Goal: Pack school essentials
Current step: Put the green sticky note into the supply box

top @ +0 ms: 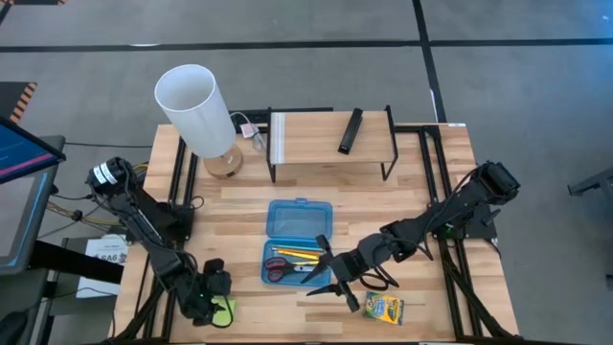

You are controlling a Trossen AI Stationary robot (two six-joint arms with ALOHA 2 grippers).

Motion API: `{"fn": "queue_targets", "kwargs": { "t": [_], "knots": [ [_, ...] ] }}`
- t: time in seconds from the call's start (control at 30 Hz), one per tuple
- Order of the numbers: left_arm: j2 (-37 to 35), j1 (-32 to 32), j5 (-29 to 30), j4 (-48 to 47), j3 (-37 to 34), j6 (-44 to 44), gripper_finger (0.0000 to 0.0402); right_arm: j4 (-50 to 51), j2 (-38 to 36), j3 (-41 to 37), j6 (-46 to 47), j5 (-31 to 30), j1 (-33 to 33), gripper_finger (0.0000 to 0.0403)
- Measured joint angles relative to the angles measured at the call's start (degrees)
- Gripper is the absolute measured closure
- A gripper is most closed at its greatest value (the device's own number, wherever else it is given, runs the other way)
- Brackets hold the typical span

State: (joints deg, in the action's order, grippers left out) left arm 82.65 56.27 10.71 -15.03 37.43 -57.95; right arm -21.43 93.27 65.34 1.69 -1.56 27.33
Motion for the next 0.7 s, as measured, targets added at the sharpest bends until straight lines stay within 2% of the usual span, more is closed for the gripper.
{"fn": "queue_targets", "kwargs": {
  "t": [0.3, 0.5, 0.7],
  "knots": [
    [0.00, 0.00, -1.55, 3.48, -4.23, -4.28, 0.0173, 0.09, 0.00, 0.00, -0.04, 0.00, 0.03, 0.0249],
    [0.18, 0.00, -1.54, 7.06, -4.74, -3.54, 0.0173, 0.13, 0.02, 0.00, -0.06, 0.02, -0.11, 0.0249],
    [6.20, 0.35, -3.05, 10.18, -3.27, -3.20, 0.0173, 0.09, 0.02, 0.00, -0.11, 0.02, -0.08, 0.0249]
  ]
}}
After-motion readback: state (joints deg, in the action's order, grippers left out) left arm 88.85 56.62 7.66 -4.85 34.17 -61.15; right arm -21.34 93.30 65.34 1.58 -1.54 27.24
